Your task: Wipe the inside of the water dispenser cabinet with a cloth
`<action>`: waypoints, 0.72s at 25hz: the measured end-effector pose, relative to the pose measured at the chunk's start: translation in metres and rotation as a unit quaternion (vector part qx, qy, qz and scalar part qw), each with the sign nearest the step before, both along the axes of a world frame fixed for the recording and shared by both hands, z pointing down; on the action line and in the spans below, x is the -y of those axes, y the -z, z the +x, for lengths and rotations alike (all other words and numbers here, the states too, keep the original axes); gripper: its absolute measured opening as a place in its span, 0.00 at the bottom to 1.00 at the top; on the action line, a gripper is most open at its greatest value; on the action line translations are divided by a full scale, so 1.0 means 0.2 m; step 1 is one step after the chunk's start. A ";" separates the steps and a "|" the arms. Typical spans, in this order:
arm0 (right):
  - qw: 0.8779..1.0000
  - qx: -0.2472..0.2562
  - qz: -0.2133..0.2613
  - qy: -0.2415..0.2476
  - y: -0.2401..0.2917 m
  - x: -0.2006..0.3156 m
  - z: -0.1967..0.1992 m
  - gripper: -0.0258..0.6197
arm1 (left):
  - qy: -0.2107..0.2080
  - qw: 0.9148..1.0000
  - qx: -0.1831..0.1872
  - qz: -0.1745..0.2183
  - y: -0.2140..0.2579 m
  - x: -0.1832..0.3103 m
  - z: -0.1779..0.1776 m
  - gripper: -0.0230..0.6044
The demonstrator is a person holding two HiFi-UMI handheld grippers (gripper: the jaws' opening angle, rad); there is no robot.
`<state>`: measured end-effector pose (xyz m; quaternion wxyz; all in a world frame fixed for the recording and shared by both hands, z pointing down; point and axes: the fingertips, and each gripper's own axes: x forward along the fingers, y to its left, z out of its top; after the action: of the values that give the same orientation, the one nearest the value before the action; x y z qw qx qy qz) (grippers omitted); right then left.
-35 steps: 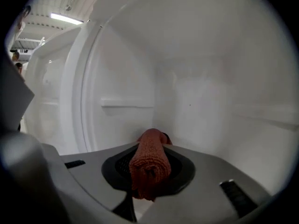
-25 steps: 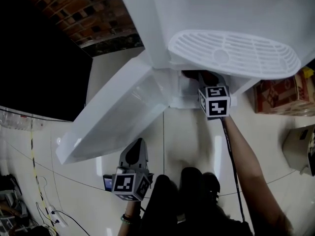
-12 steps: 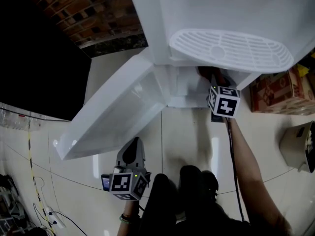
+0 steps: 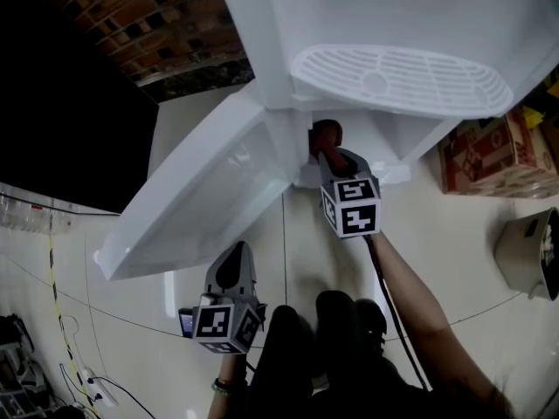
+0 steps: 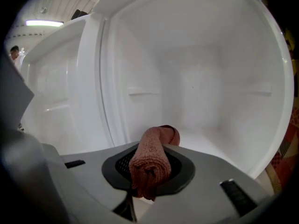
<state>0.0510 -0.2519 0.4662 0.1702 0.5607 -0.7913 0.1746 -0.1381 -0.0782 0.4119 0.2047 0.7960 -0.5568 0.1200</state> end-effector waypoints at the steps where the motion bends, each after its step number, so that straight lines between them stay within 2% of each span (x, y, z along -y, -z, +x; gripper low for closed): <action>1: 1.000 0.000 -0.005 -0.011 -0.02 0.01 0.04 0.16 | 0.004 1.000 -0.003 -0.001 0.01 0.00 0.00 0.01; 5: 0.997 0.002 -0.020 -0.074 -0.04 0.01 0.31 0.16 | 0.001 1.000 -0.002 0.000 -0.01 0.00 -0.01 0.01; 10: 0.987 0.003 -0.024 -0.160 -0.04 -0.06 0.65 0.16 | 0.001 1.000 0.000 0.001 -0.01 0.00 -0.01 0.01; 18: 0.976 -0.002 -0.034 -0.213 -0.07 -0.15 0.83 0.16 | -0.001 1.000 0.001 0.003 0.01 0.00 0.00 0.01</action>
<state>0.2163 -0.2221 0.4805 0.1497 0.7109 -0.6468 0.2321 -0.1384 -0.0779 0.4106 0.2013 0.7974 -0.5562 0.1194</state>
